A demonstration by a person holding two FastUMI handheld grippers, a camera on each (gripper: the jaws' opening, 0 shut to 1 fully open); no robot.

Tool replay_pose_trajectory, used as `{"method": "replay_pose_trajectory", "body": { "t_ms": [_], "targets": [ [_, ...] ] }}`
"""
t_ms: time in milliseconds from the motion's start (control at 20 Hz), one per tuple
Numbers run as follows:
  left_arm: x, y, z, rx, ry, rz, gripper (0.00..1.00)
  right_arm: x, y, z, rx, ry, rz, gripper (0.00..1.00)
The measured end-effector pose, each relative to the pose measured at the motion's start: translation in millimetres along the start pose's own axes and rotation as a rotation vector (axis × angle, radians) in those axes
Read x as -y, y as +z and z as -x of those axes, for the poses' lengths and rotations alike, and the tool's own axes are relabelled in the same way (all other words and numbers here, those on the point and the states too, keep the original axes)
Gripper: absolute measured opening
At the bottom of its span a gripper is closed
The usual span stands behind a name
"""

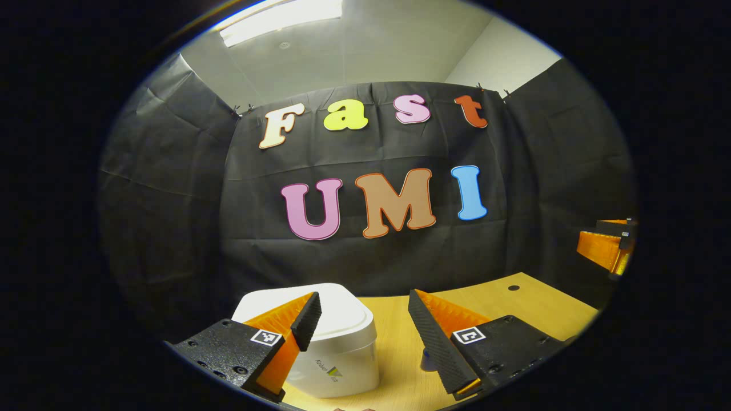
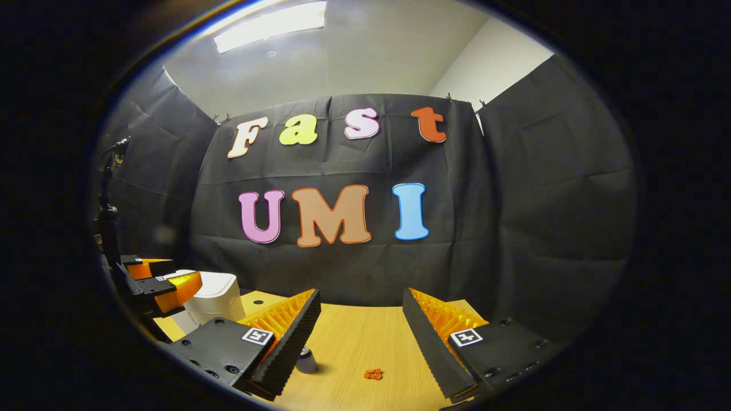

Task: Press the lid of the desktop garbage bin to open it, pick up the crumpled paper on the desktop and throw it into the bin, then pick up the pop can on the desktop and drop it into the bin, and finally close the garbage bin lid.

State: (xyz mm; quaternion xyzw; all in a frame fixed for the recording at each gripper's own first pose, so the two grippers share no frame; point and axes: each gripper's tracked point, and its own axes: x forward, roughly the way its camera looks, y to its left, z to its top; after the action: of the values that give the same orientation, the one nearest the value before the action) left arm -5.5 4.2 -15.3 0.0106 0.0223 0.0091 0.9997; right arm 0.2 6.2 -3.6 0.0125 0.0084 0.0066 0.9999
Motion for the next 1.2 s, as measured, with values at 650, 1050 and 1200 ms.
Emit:
{"method": "replay_pose_trajectory", "body": {
  "t_ms": [650,1050,1200],
  "targets": [
    [-18.9,2.4,2.7,0.002,0.033,-0.034,0.93,3.4,-1.4,2.1,0.011,-0.030,-0.019,0.96],
    [-34.2,-4.5,-5.3,-0.015,0.055,-0.021,0.91,-1.1,6.6,4.5,0.019,-0.032,-0.016,0.96],
    [-38.5,-2.5,-7.7,-0.013,0.065,-0.029,0.82,-1.9,9.0,2.4,0.020,-0.029,-0.023,0.96]
  ]
}}
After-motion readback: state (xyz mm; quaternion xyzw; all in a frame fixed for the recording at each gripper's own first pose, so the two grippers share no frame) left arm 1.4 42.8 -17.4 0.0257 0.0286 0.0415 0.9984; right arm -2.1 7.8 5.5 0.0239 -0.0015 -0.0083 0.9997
